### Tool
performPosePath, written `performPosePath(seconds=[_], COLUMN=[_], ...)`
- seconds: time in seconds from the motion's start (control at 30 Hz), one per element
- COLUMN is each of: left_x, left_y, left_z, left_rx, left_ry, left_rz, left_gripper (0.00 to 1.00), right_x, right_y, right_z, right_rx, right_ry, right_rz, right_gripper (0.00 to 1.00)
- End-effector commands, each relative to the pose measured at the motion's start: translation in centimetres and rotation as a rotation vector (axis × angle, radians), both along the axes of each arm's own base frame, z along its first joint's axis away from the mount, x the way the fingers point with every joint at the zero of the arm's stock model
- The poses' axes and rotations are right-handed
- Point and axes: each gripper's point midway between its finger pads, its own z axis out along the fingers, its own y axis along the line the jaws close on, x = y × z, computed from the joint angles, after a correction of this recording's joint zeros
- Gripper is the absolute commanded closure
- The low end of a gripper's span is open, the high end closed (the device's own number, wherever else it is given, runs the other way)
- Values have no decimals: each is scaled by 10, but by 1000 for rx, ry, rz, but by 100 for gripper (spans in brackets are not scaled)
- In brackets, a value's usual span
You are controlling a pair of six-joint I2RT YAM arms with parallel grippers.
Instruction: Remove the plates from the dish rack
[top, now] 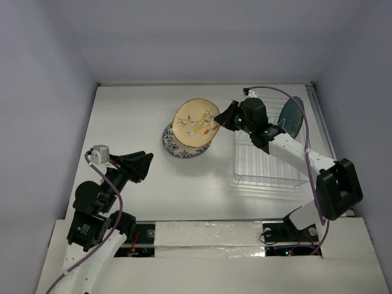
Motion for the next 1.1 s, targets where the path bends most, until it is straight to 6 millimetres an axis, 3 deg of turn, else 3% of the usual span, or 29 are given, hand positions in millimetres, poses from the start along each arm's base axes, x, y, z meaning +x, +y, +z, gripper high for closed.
performPosePath(seconds=[0.0,0.1,0.3,0.6,0.8,1.07], left_x=[0,1,2,6,9,11], left_y=[1,-1,0,1,2,2], left_z=[17,16,15,13,10,8], left_rx=[-20,-19,-13,-10,-5,-2], left_ry=[-38,-32,-29,-20,-11,-4], left_rz=[5,0,4,14,22,25], left_gripper=[61,61,61,61,61,61], right_x=[16,19,30,28,33,29], right_y=[29,38,54,82,82,71], right_z=[74,63,20,-31,-54,-86], right_rx=[251,290,272,235,219,125], right_ry=[-211,-187,-105,-12,25,92], right_rz=[40,58,75,103,78,19], right_gripper=[100,100,100,100,100,81])
